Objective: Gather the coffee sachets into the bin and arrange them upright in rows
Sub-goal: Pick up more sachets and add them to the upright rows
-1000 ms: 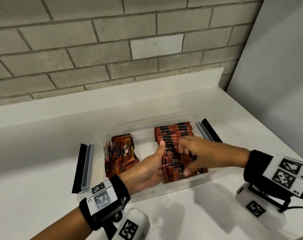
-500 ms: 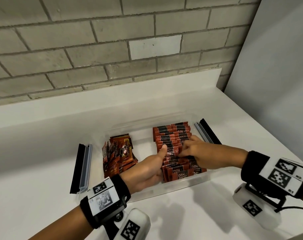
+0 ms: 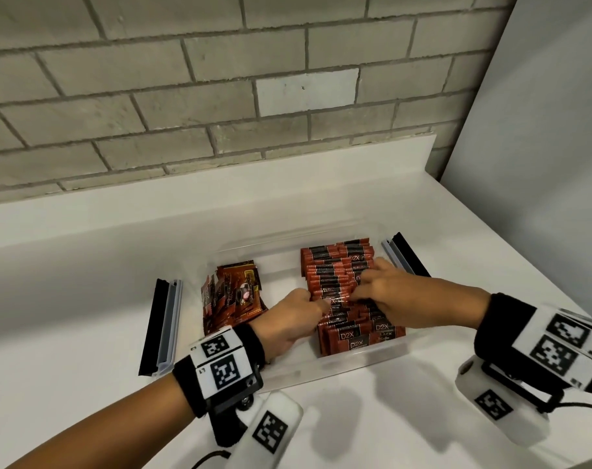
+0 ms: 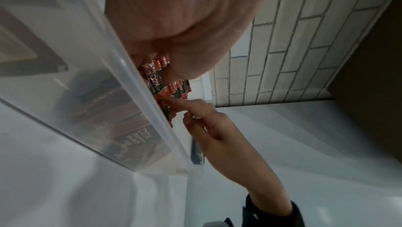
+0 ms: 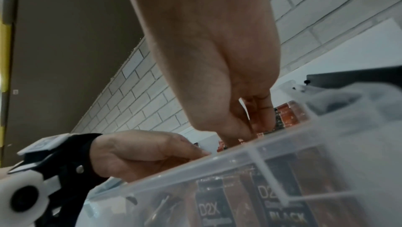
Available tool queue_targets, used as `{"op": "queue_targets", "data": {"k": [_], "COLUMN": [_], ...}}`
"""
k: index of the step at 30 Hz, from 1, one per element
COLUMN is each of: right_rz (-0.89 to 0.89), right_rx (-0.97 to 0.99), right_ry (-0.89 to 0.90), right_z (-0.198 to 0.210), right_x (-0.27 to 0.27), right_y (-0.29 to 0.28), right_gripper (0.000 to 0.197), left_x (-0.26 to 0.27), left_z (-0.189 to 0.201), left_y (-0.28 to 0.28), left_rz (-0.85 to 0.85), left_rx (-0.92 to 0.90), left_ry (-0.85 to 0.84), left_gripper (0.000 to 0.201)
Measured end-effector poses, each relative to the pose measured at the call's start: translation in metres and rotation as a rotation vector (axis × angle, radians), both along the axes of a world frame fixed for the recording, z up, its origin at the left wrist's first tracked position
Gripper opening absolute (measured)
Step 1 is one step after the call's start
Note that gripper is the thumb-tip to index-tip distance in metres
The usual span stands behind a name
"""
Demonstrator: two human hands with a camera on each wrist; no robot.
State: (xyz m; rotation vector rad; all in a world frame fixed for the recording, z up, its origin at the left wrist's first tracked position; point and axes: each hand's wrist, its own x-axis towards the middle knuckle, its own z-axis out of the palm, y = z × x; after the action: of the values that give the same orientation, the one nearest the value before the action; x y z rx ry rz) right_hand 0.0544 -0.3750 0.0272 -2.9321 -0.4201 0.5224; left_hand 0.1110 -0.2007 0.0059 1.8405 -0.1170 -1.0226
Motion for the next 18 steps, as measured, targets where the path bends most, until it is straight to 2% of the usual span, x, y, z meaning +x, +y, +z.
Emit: {"op": "queue_targets", "data": {"k": [3, 5, 7, 9, 11, 13, 16, 18], "right_rz": [0.034, 0.034, -0.015, -0.069, -0.066, -0.013, 0.019, -0.012], "right_rx": [-0.064, -0.056, 0.033, 0.162, 0.272, 0.224, 0.104, 0.061], "right_ry": [0.063, 0.099, 0.106, 0.13, 0.223, 0.279, 0.143, 0.108], "right_z": [-0.006, -0.006, 0.003, 0.019, 0.032, 0.033, 0.016, 0.006], "right_x": [0.005, 0.005, 0.004, 0.002, -0.002, -0.004, -0.003, -0.002], "right_y": [0.008, 0.01, 0.009, 0.007, 0.006, 0.01, 0.015, 0.017], "right_gripper": [0.045, 0.045, 0.039, 0.023, 0.02, 0.024, 0.017, 0.03], "left_x": [0.0, 0.001, 0.001, 0.002, 0.002, 0.0, -0.006, -0.012], "left_z": [-0.003, -0.005, -0.006, -0.006, -0.008, -0.007, 0.002, 0.009], "left_y": [0.0, 0.0, 0.001, 0.003, 0.004, 0.005, 0.008, 0.01], "left_rz": [-0.009, -0.014, 0.0, 0.029, 0.057, 0.073, 0.069, 0.08], "left_rx": [0.037, 0.039, 0.039, 0.023, -0.006, -0.017, -0.028, -0.089], "left_ry": [-0.062, -0.091, -0.091, -0.071, -0.039, -0.027, 0.025, 0.113], "left_gripper": [0.01, 0.014, 0.018, 0.022, 0.024, 0.019, 0.027, 0.034]}}
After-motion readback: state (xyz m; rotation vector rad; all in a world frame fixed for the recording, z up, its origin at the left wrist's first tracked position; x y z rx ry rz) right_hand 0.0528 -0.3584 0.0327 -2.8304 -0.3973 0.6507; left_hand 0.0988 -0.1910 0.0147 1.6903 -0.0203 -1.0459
